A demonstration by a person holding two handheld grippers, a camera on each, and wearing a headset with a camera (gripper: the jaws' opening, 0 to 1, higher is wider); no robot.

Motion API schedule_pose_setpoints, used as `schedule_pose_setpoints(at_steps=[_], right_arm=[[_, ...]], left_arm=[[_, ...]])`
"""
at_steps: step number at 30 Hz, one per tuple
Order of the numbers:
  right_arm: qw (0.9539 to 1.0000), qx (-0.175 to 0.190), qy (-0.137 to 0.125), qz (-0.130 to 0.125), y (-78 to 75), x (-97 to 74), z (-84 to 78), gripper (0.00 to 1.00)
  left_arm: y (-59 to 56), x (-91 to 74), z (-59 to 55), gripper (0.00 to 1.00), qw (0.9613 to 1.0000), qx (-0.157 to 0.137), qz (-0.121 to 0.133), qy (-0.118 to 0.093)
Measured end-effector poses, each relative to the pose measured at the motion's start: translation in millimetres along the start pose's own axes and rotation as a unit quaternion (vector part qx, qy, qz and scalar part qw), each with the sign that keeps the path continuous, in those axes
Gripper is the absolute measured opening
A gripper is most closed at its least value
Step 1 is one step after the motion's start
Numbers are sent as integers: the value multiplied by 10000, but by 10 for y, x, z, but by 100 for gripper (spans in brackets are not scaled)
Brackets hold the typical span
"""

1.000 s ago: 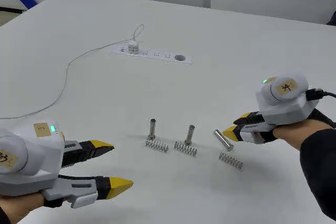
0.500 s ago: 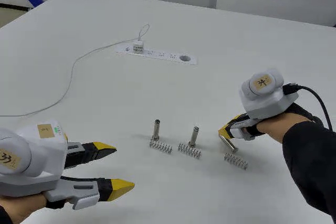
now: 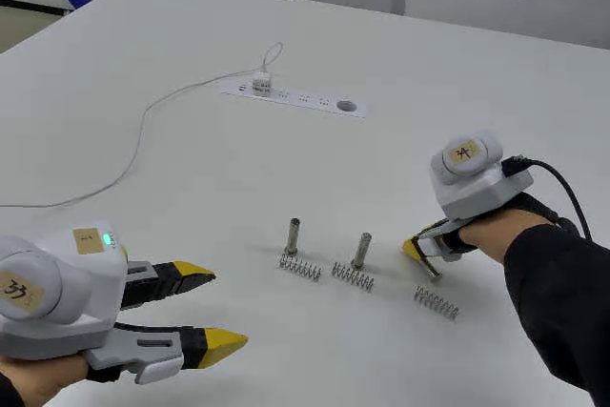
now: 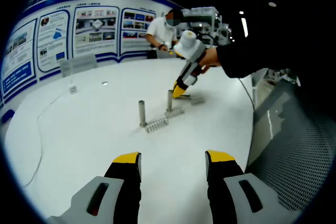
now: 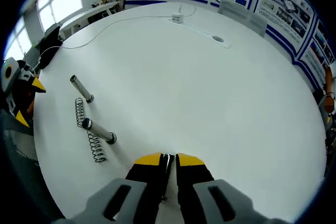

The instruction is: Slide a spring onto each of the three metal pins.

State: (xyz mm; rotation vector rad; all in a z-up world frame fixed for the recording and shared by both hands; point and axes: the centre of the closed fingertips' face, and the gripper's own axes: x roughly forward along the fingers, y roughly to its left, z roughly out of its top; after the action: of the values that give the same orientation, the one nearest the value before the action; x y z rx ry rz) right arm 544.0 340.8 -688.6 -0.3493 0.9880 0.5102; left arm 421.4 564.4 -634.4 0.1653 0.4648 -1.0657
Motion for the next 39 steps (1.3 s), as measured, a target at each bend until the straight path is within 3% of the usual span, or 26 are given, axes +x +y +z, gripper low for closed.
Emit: schedule_pose_setpoints(at_steps=[11,16,26,33,39], right_arm=[[9998,138,138,27,8,6,-19,10],[9998,-13,179,-50,34,4,-22,9],[9998,43,-38,-185,12,-14,-33,9],[9995,99,-178,-230,-12,-212,-32,9],[9988,102,-382,-273,-7,-386,-23,9]], left_arm=[[5,-1,-15,49,10000,-25,10,0],[-2,5,-5,49,10000,-28,5,-16],[-3,-4,37,48,10000,33,18,-34],[37,-32,71,47,9999,38,78,-96],[-2,-5,115,47,9999,103,29,-113]])
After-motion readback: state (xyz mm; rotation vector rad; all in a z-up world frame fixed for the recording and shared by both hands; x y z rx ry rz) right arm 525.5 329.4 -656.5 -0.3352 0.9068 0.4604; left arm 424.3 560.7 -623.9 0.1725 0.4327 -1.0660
